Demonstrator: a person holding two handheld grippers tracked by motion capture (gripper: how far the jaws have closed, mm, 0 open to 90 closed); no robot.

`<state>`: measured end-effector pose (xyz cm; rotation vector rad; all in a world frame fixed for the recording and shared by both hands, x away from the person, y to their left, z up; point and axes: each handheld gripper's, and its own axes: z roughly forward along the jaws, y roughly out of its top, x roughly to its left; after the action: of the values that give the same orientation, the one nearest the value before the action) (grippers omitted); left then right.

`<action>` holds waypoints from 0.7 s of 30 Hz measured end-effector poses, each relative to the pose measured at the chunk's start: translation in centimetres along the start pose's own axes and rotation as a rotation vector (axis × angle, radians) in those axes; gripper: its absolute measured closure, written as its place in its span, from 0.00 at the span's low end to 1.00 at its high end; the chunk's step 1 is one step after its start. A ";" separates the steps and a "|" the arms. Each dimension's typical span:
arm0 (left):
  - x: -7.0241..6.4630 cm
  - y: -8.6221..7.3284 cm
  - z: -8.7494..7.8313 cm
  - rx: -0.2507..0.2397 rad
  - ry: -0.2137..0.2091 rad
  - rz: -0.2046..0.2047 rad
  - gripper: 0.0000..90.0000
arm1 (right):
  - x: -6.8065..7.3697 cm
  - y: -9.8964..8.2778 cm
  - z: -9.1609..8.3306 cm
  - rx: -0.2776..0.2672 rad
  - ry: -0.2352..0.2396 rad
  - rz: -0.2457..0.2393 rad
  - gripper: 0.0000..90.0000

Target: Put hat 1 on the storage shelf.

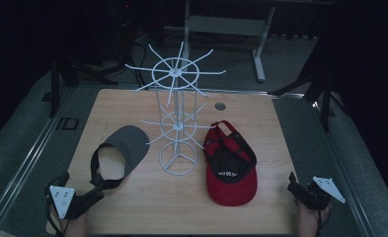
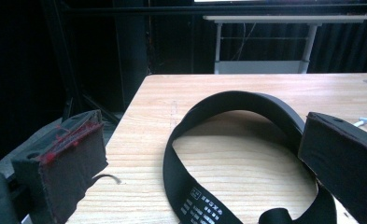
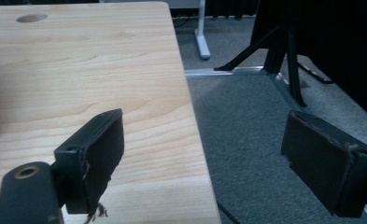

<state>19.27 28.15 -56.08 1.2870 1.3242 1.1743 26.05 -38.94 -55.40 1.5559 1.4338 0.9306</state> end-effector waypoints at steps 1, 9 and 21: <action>0.0 0.0 0.0 0.000 0.000 0.000 0.01 | 0.0 0.0 0.0 0.000 0.000 0.000 0.15; -0.1 0.1 0.0 -0.004 -0.017 -0.025 0.01 | 0.2 0.7 -0.2 0.023 0.066 -0.008 0.15; -0.7 0.3 -0.2 -0.012 -0.080 -0.041 0.01 | 0.0 3.7 -0.9 0.058 0.088 -0.069 0.15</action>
<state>19.13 27.42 -55.74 1.2798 1.2780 1.0902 26.72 -38.94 -51.69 1.5139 1.5796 0.9339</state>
